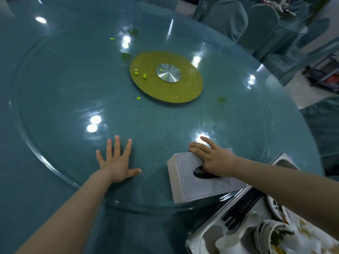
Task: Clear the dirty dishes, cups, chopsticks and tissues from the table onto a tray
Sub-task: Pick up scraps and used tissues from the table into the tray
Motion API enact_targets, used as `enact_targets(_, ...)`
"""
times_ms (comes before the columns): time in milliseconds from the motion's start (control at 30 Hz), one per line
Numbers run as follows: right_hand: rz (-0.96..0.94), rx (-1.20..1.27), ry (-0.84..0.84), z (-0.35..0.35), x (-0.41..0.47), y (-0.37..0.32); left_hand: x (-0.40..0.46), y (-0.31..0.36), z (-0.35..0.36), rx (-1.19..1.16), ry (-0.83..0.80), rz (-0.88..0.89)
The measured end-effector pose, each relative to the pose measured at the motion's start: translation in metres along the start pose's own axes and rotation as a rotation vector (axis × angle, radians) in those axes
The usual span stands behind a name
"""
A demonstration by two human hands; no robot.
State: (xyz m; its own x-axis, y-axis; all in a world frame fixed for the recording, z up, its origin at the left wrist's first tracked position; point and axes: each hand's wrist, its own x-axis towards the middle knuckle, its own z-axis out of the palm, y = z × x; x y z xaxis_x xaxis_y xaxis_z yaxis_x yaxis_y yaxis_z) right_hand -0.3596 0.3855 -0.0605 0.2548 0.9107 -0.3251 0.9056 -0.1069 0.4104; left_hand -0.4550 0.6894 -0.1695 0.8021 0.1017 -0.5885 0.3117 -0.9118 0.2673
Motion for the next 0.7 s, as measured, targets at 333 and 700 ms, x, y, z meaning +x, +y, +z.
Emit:
enact_targets(333, 0.084, 0.396, -0.241, -0.023, -0.016, 0.006, -0.007, -0.004, -0.011, -0.046, 0.051, 0.004)
enact_targets(700, 0.932, 0.858, 0.381, -0.063, -0.073, -0.021, -0.033, 0.010, -0.046, -0.148, 0.113, -0.014)
